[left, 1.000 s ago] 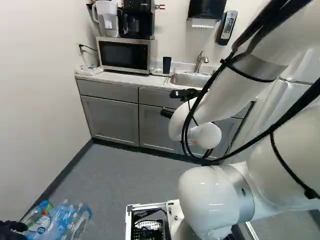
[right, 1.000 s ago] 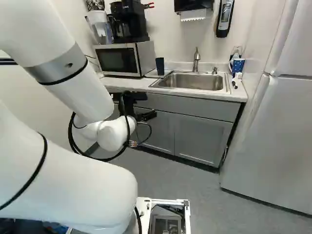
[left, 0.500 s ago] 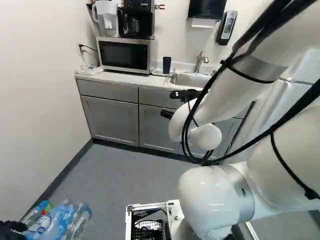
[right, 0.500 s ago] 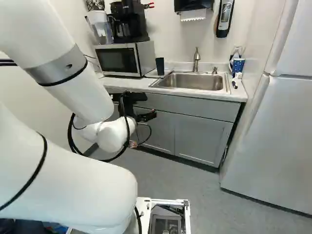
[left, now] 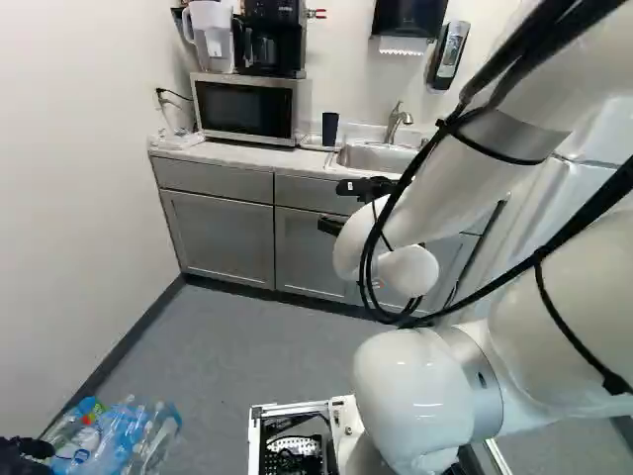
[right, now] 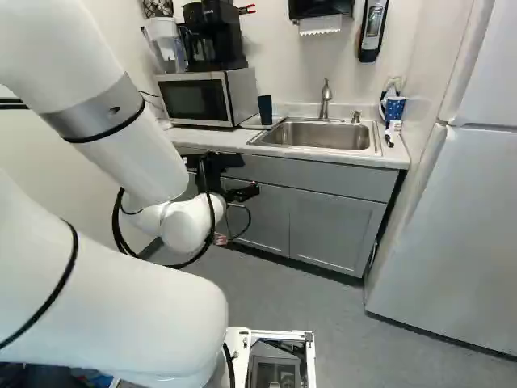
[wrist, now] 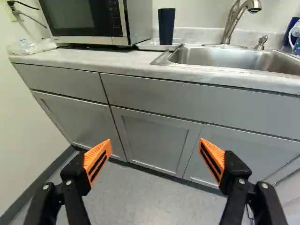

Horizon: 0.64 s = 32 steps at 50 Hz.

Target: Rinse the cup and place it in the tray

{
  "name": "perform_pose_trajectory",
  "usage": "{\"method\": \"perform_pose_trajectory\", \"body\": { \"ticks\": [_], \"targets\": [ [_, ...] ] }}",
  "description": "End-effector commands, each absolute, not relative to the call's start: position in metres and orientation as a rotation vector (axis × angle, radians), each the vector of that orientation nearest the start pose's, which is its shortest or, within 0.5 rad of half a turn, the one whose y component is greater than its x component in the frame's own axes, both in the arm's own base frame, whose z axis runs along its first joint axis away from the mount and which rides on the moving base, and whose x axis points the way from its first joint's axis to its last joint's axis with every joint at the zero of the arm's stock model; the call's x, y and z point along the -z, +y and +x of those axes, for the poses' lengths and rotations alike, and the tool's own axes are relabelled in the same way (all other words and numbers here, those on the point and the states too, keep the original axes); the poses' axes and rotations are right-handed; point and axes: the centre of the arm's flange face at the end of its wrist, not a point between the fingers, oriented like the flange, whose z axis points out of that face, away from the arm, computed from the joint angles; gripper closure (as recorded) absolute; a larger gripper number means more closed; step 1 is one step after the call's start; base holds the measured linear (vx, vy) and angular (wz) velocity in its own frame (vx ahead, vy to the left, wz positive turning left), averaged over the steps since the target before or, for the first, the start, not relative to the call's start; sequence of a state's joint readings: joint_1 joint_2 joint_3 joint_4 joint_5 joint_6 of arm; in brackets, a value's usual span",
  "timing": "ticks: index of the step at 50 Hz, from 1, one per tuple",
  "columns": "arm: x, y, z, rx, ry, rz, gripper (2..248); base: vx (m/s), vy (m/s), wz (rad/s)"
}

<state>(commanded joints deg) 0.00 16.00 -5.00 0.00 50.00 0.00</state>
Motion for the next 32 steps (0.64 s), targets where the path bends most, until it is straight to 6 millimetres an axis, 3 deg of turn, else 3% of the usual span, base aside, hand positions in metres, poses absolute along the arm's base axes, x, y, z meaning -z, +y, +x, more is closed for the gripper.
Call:
{"method": "perform_pose_trajectory", "body": {
  "ticks": [32],
  "targets": [
    [-0.3656,0.0000,0.2703,1.824,0.000,-2.558,3,0.000,0.000,0.000]
  ]
}}
